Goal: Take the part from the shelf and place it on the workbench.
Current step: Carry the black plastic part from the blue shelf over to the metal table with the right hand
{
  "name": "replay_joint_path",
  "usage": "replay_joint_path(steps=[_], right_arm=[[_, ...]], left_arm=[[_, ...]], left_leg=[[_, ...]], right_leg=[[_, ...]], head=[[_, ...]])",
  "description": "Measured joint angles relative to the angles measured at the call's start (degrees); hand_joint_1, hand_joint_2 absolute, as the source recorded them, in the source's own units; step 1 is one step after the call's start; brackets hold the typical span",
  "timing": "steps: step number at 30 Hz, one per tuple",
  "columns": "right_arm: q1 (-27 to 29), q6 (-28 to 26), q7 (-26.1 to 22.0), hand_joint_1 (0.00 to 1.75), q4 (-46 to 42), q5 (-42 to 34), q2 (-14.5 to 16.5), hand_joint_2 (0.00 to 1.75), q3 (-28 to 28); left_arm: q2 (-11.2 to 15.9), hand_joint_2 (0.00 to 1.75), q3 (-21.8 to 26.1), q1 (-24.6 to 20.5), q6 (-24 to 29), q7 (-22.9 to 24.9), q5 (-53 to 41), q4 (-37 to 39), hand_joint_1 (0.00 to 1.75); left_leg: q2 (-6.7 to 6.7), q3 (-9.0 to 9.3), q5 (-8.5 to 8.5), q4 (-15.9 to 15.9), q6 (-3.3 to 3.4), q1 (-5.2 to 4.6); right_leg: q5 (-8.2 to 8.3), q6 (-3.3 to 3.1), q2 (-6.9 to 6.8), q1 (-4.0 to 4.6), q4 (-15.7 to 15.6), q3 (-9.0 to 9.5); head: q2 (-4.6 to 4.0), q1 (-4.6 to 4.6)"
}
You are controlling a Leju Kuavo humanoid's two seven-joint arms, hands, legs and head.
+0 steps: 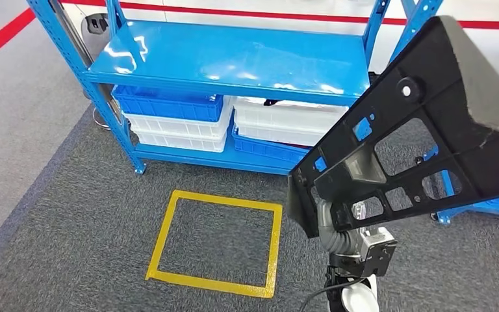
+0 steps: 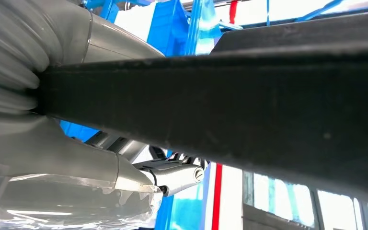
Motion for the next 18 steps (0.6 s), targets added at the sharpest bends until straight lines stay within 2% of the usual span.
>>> replay_joint_path(steps=[2, 3, 4, 5, 6, 7, 9, 10, 11, 13, 14, 15, 17, 18], right_arm=[[0.1, 0.2, 0.0, 1.75, 0.2, 0.0, 0.1, 1.75, 0.0], [0.1, 0.3, 0.0, 1.75, 0.3, 0.0, 0.1, 1.75, 0.0], [0.2, 0.4, 0.0, 1.75, 0.4, 0.0, 0.1, 1.75, 0.0], [0.2, 0.5, 0.0, 1.75, 0.5, 0.0, 0.1, 1.75, 0.0], [0.3, 0.6, 0.0, 1.75, 0.5, 0.0, 0.1, 1.75, 0.0], [0.3, 0.6, 0.0, 1.75, 0.5, 0.0, 0.2, 1.75, 0.0], [0.3, 0.7, 0.0, 1.75, 0.6, 0.1, 0.3, 1.75, 0.0], [0.3, 0.7, 0.0, 1.75, 0.6, 0.1, 0.3, 1.75, 0.0], [0.3, 0.8, -0.1, 1.75, 0.6, 0.1, 0.4, 1.75, -0.1], [0.3, 0.8, -0.1, 1.75, 0.6, 0.1, 0.4, 1.75, -0.1], [0.3, 0.8, -0.1, 1.75, 0.7, 0.2, 0.4, 1.75, -0.1], [0.3, 0.8, -0.1, 1.75, 0.7, 0.2, 0.4, 1.75, -0.2], [0.2, 0.8, -0.1, 1.75, 0.9, 0.1, 0.4, 1.75, -0.4], [0.1, 0.8, -0.1, 1.75, 0.9, 0.1, 0.4, 1.75, -0.6]], left_arm=[[0.1, 1.75, 0.0, -0.1, 0.0, 0.0, 0.0, 0.0, 0.0], [0.1, 1.75, 0.0, -0.1, 0.0, 0.0, 0.0, 0.0, 0.0], [0.1, 1.75, 0.0, -0.2, 0.0, 0.0, -0.1, 0.0, 0.0], [0.2, 1.75, 0.0, -0.2, 0.0, 0.0, -0.1, 0.0, 0.0], [0.2, 1.75, 0.0, -0.2, -0.1, 0.1, -0.1, 0.0, 0.0], [0.2, 1.75, 0.0, -0.1, -0.1, 0.1, -0.1, 0.0, 0.0], [0.2, 1.75, 0.0, 0.1, -0.2, 0.2, -0.1, 0.0, 0.0], [0.1, 1.75, 0.0, 0.2, -0.3, 0.2, -0.1, 0.0, 0.0], [0.0, 1.75, 0.0, 0.2, -0.4, 0.2, -0.1, 0.0, 0.0], [-0.1, 1.75, 0.0, 0.3, -0.6, 0.2, -0.1, 0.0, 0.0], [-0.2, 1.75, 0.0, 0.3, -0.6, 0.2, -0.1, 0.0, 0.0], [-0.2, 1.75, 0.0, 0.2, -0.7, 0.2, -0.2, 0.0, 0.0], [-0.2, 1.75, 0.0, 0.2, -0.7, 0.2, -0.3, 0.0, 0.0], [-0.2, 1.75, 0.0, 0.1, -0.7, 0.2, -0.5, 0.0, 0.0]], left_leg=[[-0.04, -1.65, -5.52, 6.5, -0.62, 0.27], [-0.04, -2.24, -7.37, 10.1, -0.86, 0.4], [-0.04, -2.3, -7.93, 12.7, -1.07, 0.52], [-0.04, -1.51, -7.23, 13.4, -1.25, 0.66], [-0.04, 0.2, -5.68, 12.0, -1.39, 0.84], [-0.05, 2.62, -4.14, 8.9, -1.53, 1.03], [-0.24, 7.37, -3.52, 1.6, -1.53, 1.06], [-0.37, 8.64, -3.92, -0.7, -1.34, 0.97], [-0.48, 9.11, -4.4, -1.9, -1.09, 0.81], [-0.44, 8.71, -4.05, -2.4, -0.28, 0.82], [-0.35, 8.41, -3.71, -2.6, 0.24, 0.85], [-0.25, 8.01, -3.28, -2.7, 0.89, 0.89], [-0.11, 6.95, -2.48, -2.7, 2.01, 0.68], [-0.05, 6.34, -2.07, -2.6, 2.41, 0.47]], right_leg=[[0.96, -0.34, -0.18, -0.07, 0.1, -1.22], [1.4, -0.34, -0.22, -0.08, 0.3, -1.9], [1.78, -0.25, -0.26, -0.11, 0.5, -2.61], [2.11, -0.13, -0.27, -0.16, 0.8, -3.34], [2.38, 0.05, -0.26, -0.25, 1.2, -4.03], [2.58, 0.26, -0.22, -0.33, 1.6, -4.66], [2.99, 0.84, -0.14, -0.3, 2.4, -5.79], [3.33, 1.17, -0.11, -0.23, 2.6, -6.21], [3.74, 1.53, -0.11, -0.14, 2.7, -6.53], [4.15, 2.2, -0.04, -0.16, 2.9, -6.94], [3.35, 2.47, 0.02, -0.21, 3.5, -7.34], [1.62, 2.68, 0.1, -0.29, 5.2, -8.02], [-3.43, 2.89, 0.2, -0.34, 11.3, -10.1], [-5.34, 2.89, 0.22, -0.31, 14.9, -11.05]], head=[[0.0, -0.17], [0.0, -0.19], [0.0, -0.18], [-0.01, -0.18], [-0.01, -0.18], [-0.01, -0.18], [0.0, -0.27], [0.0, -0.31], [0.0, -0.35], [0.0, -0.33], [-0.01, -0.29], [-0.01, -0.21], [-0.01, -0.04], [0.0, 0.01]])
